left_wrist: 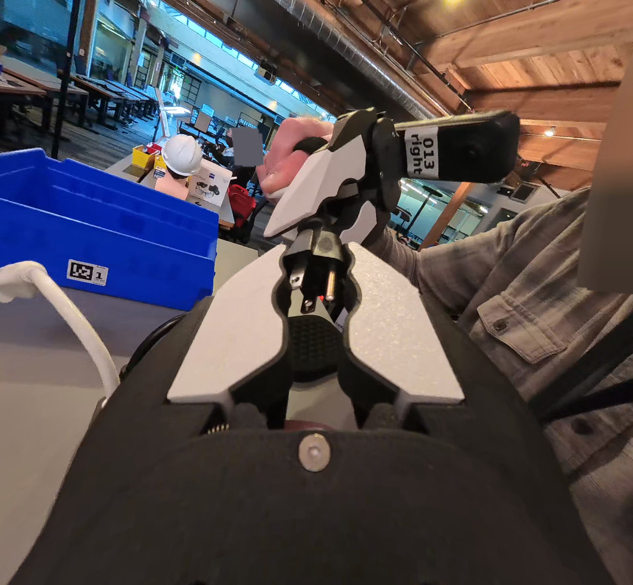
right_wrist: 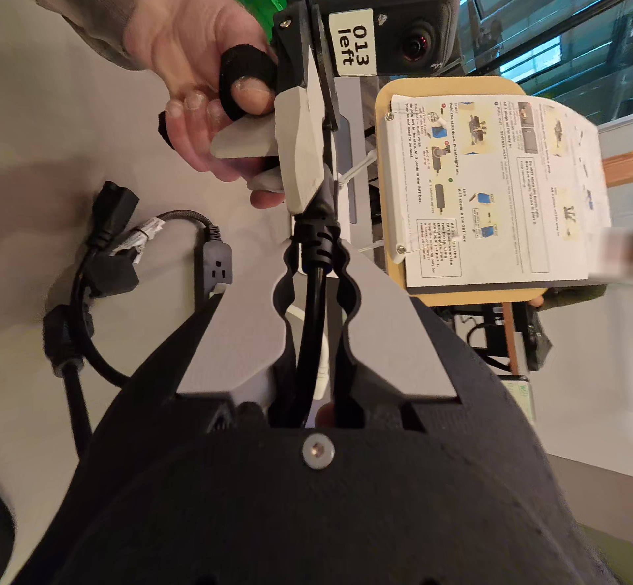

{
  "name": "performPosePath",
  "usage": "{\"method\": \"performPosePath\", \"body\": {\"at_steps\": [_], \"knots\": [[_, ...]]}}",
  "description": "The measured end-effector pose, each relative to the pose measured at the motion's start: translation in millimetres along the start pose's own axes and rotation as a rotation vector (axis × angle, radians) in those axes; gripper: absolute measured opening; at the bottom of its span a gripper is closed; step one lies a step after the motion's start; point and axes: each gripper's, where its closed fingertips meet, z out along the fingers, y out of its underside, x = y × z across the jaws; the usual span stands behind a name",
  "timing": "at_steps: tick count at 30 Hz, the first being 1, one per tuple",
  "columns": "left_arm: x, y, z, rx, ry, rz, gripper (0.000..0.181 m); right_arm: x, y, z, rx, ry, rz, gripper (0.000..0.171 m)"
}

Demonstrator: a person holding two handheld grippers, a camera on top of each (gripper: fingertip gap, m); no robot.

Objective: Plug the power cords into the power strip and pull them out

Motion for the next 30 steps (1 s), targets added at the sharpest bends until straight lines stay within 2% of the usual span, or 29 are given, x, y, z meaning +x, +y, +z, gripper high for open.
{"method": "performPosePath", "body": {"at_steps": [4,10,20,25,30], "knots": [[2,-4,-1,0.043,0.024,-0.001,0.025,4,-5,0,0.032,0.054,-0.054,0.019],[11,-1,0,0.059,0.122,-0.032,0.025,-3,-29,-10,0.236,0.049,-0.039,0.026],[16,6,2,0.086,0.206,-0.049,0.023,-15,-29,3,0.273,-0.005,-0.033,0.035],[12,2,-1,0.16,0.231,-0.103,0.024,-5,-24,9,0.222,0.119,-0.061,0.024],[7,3,1,0.189,0.232,-0.131,0.024,-6,-18,10,0.213,0.098,0.02,0.022]]}}
